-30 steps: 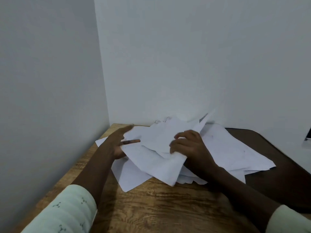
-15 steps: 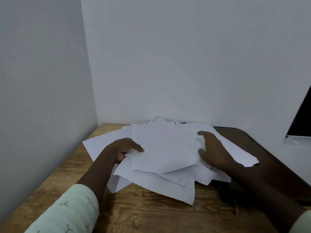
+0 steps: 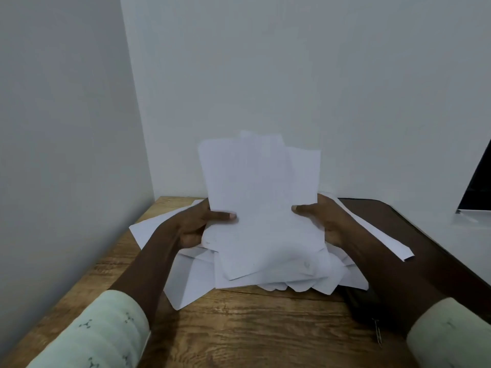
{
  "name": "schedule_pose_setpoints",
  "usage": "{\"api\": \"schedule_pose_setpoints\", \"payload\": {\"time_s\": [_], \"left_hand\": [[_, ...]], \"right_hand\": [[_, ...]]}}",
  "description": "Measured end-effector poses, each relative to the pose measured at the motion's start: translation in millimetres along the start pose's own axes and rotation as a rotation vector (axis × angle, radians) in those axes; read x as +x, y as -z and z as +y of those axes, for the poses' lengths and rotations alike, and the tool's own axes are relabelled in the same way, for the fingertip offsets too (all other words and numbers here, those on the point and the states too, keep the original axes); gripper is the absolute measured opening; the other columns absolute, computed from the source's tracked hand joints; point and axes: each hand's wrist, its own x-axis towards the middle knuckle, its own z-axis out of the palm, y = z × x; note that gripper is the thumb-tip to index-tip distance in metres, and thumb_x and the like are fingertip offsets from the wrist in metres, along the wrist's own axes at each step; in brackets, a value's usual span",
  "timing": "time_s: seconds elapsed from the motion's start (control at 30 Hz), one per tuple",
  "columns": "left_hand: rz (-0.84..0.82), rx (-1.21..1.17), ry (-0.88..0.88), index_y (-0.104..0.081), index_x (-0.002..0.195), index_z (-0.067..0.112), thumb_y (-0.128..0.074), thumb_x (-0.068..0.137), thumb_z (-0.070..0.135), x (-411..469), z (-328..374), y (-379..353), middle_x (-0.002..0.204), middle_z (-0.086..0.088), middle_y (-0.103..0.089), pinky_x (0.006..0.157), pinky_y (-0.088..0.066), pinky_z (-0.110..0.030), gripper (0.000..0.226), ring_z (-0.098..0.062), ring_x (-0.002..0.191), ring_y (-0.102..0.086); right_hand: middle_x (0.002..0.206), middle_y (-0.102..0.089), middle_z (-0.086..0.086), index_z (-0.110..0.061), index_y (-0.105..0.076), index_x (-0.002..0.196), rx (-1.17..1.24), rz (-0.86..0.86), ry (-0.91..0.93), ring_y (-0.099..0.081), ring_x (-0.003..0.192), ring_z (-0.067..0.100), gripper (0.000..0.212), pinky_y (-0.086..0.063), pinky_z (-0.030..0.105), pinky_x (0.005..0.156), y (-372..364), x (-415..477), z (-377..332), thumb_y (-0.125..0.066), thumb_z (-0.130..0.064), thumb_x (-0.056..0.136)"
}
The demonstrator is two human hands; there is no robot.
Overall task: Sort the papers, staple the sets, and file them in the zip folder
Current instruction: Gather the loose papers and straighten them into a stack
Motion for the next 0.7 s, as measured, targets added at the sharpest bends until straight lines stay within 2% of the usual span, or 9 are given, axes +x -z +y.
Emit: {"api": "schedule_pose_setpoints", "payload": {"time_s": [0.07, 0.13, 0.2, 0.27, 0.37, 0.43, 0.57, 0.63, 0.7], "left_hand": [[0.083, 0.009, -0.13, -0.057, 0.132, 0.008, -0.065, 0.086, 0.001, 5, 14, -10, 0.126, -0.014, -0.067, 0.09, -0.058, -0.04, 0.048, -0.031, 0.115, -0.065], [0.218, 0.06, -0.321, -0.06, 0.127, 0.005, -0.071, 0.081, -0.003, 13, 30, -19, 0.12, -0.012, -0.071, 0.088, -0.058, -0.036, 0.048, -0.031, 0.114, -0.066], [0.334, 0.124, -0.493, -0.066, 0.118, 0.008, -0.079, 0.072, -0.002, 17, 47, -29, 0.113, -0.01, -0.074, 0.087, -0.058, -0.037, 0.048, -0.029, 0.107, -0.069], [0.367, 0.188, -0.598, -0.067, 0.115, 0.011, -0.082, 0.072, 0.001, 19, 63, -39, 0.111, -0.007, -0.074, 0.088, -0.058, -0.037, 0.046, -0.025, 0.103, -0.071], [0.381, 0.227, -0.61, -0.067, 0.12, 0.011, -0.083, 0.074, 0.007, 20, 65, -41, 0.114, -0.004, -0.073, 0.09, -0.057, -0.039, 0.048, -0.023, 0.105, -0.07], [0.403, 0.229, -0.583, -0.067, 0.121, 0.014, -0.086, 0.07, 0.015, 19, 57, -34, 0.116, -0.002, -0.073, 0.092, -0.055, -0.041, 0.054, -0.022, 0.107, -0.069], [0.442, 0.221, -0.592, -0.066, 0.123, 0.016, -0.091, 0.063, 0.023, 15, 48, -22, 0.118, 0.0, -0.072, 0.092, -0.055, -0.041, 0.065, -0.02, 0.109, -0.069], [0.47, 0.231, -0.557, -0.067, 0.121, 0.014, -0.092, 0.064, 0.02, 17, 39, -26, 0.115, 0.0, -0.073, 0.092, -0.056, -0.04, 0.063, -0.019, 0.106, -0.07], [0.508, 0.211, -0.517, -0.068, 0.118, 0.013, -0.09, 0.066, 0.016, 19, 27, -32, 0.111, -0.001, -0.075, 0.089, -0.057, -0.04, 0.057, -0.019, 0.101, -0.072]], "right_hand": [[0.114, -0.07, 0.013, -0.004, -0.06, 0.125, -0.015, 0.047, 0.121, -0.069, 0.101, 0.027, 0.038, -0.055, 0.043, 0.092, -7, 4, -6, -0.063, 0.005, 0.088], [0.103, -0.07, 0.002, -0.01, -0.06, 0.12, 0.005, 0.12, 0.263, -0.068, 0.091, 0.018, 0.034, -0.058, 0.03, 0.082, -14, 6, -17, -0.06, 0.006, 0.09], [0.102, -0.069, -0.003, -0.013, -0.06, 0.118, 0.003, 0.18, 0.398, -0.067, 0.091, 0.013, 0.032, -0.055, 0.027, 0.084, -17, 9, -32, -0.06, 0.005, 0.092], [0.103, -0.068, -0.003, -0.013, -0.059, 0.118, -0.009, 0.225, 0.496, -0.067, 0.093, 0.011, 0.03, -0.054, 0.023, 0.085, -20, 10, -46, -0.061, 0.001, 0.092], [0.111, -0.07, 0.001, -0.016, -0.062, 0.116, -0.036, 0.228, 0.514, -0.067, 0.103, 0.019, 0.031, -0.052, 0.031, 0.093, -21, 11, -49, -0.068, -0.004, 0.088], [0.106, -0.074, 0.0, -0.018, -0.067, 0.109, -0.05, 0.19, 0.49, -0.07, 0.099, 0.019, 0.03, -0.055, 0.032, 0.087, -17, 7, -46, -0.075, -0.007, 0.082], [0.107, -0.074, -0.004, -0.019, -0.063, 0.117, -0.052, 0.106, 0.468, -0.072, 0.093, 0.012, 0.046, -0.057, 0.025, 0.073, -12, 5, -47, -0.083, -0.018, 0.075], [0.107, -0.073, -0.007, -0.022, -0.062, 0.116, -0.174, 0.068, 0.43, -0.072, 0.092, 0.009, 0.045, -0.056, 0.023, 0.074, -19, 6, -42, -0.083, -0.022, 0.076], [0.108, -0.071, -0.009, -0.024, -0.063, 0.116, -0.401, 0.107, 0.431, -0.069, 0.098, 0.011, 0.036, -0.053, 0.026, 0.08, -26, 12, -32, -0.077, -0.025, 0.083]]}}
